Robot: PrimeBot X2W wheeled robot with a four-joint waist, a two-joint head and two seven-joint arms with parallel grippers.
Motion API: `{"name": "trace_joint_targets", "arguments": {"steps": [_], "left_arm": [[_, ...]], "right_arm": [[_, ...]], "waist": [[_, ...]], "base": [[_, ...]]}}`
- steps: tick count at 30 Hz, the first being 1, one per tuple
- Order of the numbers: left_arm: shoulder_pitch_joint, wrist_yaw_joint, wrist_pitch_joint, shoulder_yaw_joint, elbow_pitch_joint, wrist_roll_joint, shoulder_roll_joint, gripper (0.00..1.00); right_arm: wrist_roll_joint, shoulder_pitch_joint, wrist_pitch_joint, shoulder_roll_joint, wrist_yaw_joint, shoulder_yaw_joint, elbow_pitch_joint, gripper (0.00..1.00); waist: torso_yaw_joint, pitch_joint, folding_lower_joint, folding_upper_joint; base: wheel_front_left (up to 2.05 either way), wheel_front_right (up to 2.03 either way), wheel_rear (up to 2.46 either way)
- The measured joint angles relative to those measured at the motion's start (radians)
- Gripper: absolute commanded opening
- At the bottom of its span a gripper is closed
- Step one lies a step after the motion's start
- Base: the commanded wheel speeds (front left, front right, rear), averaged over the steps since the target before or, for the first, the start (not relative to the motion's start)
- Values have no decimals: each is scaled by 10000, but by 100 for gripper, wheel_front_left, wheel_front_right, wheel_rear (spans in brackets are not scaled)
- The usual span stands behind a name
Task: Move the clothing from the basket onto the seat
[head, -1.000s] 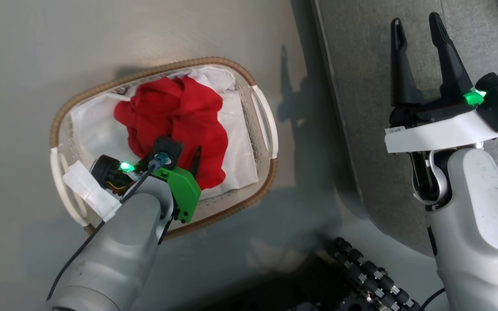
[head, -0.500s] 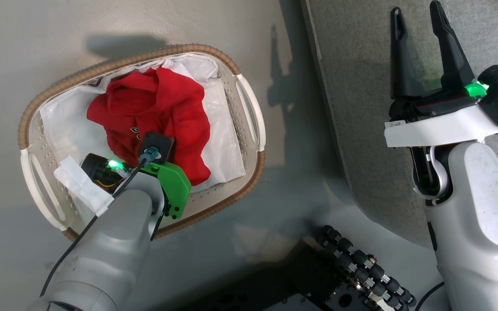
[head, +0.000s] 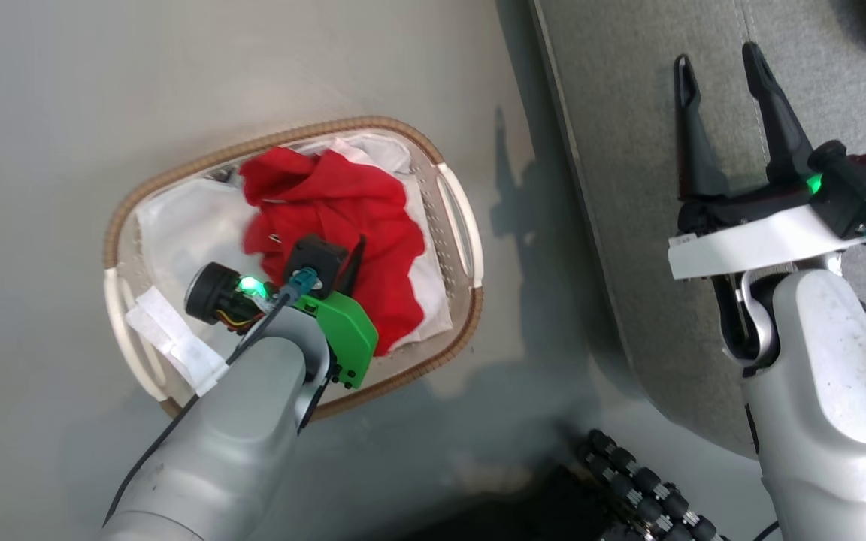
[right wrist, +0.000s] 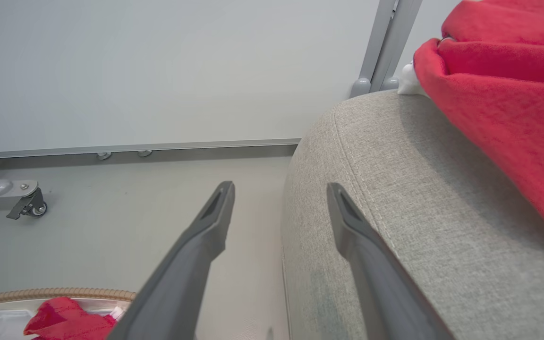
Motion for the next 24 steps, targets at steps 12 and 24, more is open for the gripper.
{"name": "trace_joint_targets", "arguments": {"steps": [12, 24], "left_arm": [[685, -268, -2, 36, -2318, 698, 165, 0], [218, -326, -2, -1446, -3707, 725, 855, 0]], "right_arm": [[-838, 1152, 0, 10, 0, -420, 631, 100], [-1131, 2536, -2, 8, 0, -512, 1183, 100]], "waist": [[924, -2097, -1, 0], [1812, -4573, -1, 0]], "base": [[0, 0, 0], [0, 0, 0]]}}
